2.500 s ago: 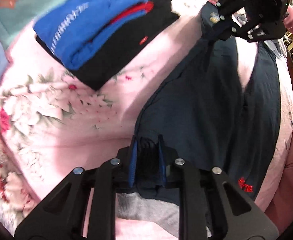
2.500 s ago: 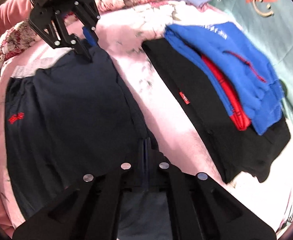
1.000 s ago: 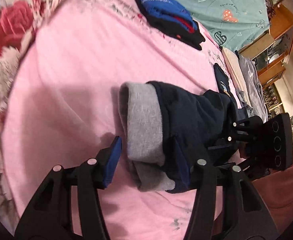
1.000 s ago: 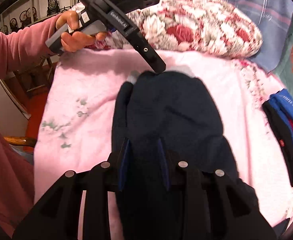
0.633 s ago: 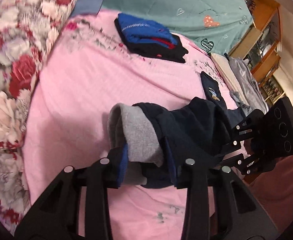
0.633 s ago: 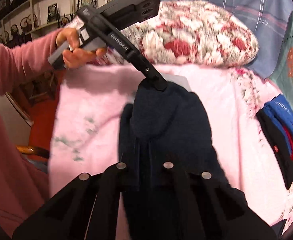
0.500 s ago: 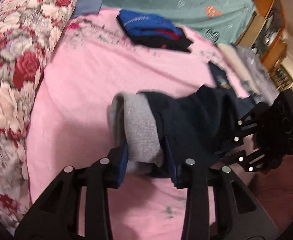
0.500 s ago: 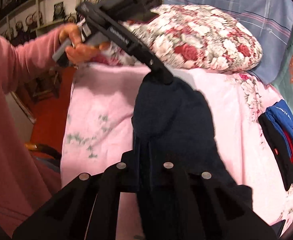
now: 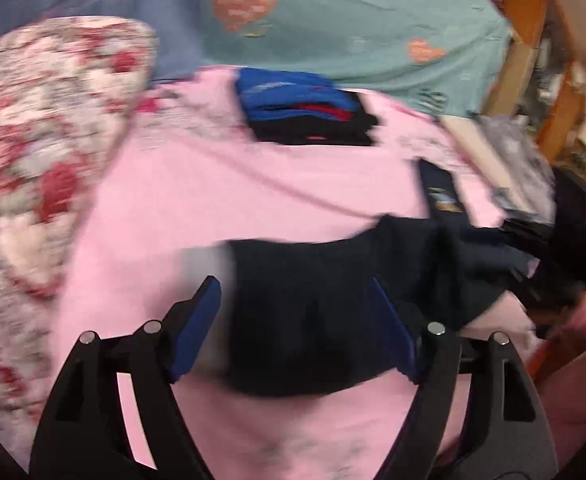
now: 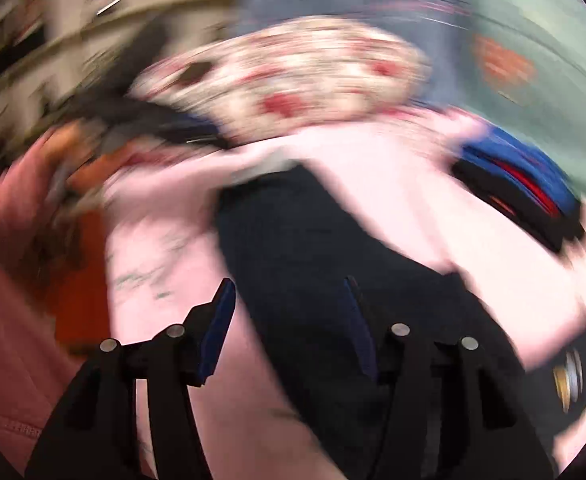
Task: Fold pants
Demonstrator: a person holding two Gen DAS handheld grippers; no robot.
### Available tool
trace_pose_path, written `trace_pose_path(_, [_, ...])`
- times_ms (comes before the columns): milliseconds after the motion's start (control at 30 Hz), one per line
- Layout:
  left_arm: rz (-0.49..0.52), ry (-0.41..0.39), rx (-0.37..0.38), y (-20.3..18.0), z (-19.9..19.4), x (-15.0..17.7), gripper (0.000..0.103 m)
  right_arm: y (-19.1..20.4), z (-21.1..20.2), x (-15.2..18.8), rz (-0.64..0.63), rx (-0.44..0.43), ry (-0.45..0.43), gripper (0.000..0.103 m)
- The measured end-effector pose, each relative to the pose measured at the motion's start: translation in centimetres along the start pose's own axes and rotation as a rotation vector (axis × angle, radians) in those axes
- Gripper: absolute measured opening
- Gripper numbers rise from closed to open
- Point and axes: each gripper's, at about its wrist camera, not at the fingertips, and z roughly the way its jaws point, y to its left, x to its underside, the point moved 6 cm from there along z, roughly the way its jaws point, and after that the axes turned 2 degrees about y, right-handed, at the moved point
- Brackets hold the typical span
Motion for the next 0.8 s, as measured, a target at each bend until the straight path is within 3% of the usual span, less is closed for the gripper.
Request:
trace_pose_path(133, [0.064, 0.084, 0.235, -8.5, 6.5, -1.1, 0.075, -10.2, -4.5, 1.2, 0.349, 0.170, -0.028, 0.055])
trace_pose_path(267, [0.090, 0.259, 0.373, -14.4, 13.6, -0.4, 0.043, -20.3, -8.5, 2.3, 0.671, 0.272, -0.029, 0.055])
trace_pose_path(400, [0.105, 0.363, 0.355, -16.4, 17.7, -0.1, 0.042, -28.2, -8.7, 2.5, 0.855, 0.368, 0.014, 0.057])
trace_pose_path(567, [0.088, 0.376, 0.385, -17.0, 18.0, -0.2, 0.042, -34.9, -2.9, 3.0, 0.973, 0.366, 0.185, 0.057])
trace_pose_path(700, [0.088, 0.372, 0.380, -16.9, 18.0, 0.2, 0.033, -37.8, 1.5, 4.3, 1.043, 0.445, 0.350, 0.057])
trace_pose_path(800, [0.100, 0.364, 0.391, -16.9, 17.8, 0.3, 0.031, -38.5, 3.7, 4.6, 1.000, 0.514, 0.446, 0.057])
